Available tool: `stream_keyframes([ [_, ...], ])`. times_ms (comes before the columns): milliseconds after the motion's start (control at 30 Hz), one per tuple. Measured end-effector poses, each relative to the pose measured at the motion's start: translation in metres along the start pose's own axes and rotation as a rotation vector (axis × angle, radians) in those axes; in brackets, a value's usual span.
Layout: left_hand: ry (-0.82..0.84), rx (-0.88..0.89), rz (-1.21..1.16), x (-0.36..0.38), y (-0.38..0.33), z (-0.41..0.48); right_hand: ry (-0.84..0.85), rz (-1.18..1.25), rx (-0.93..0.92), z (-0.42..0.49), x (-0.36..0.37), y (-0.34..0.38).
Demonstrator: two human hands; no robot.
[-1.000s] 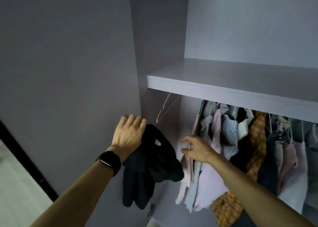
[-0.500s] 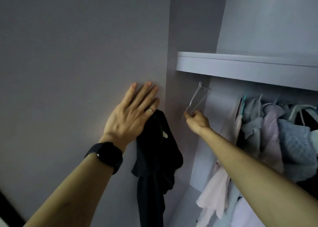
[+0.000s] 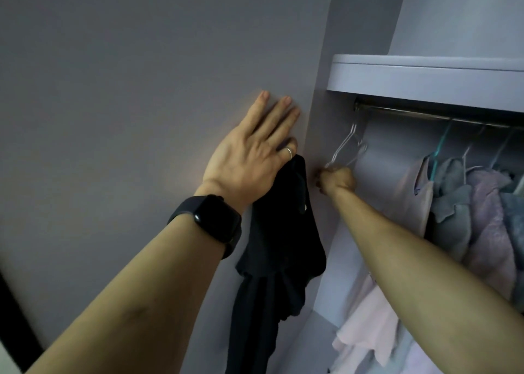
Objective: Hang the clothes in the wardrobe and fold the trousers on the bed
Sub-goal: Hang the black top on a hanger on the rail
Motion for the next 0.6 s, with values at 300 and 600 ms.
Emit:
stream_keyframes([
  [300, 0.012, 0.025, 0.026, 0.007, -0.002, -0.002, -0.102, -0.066, -0.005, -0.016, -0.047, 0.011],
  [600, -0.003, 0.028, -0.064, 0.014, -0.004, -0.010, -0.322, -0.284, 0.044, -0.040, -0.112, 0.038],
])
Point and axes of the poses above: each hand's wrist, its own z-axis towards the middle knuckle, its own x-axis out of the palm, y = z × x, the point moved 7 cm from there along z, towards the middle knuckle, and after that the axes turned 10 degrees about x, right-handed, at the moved point
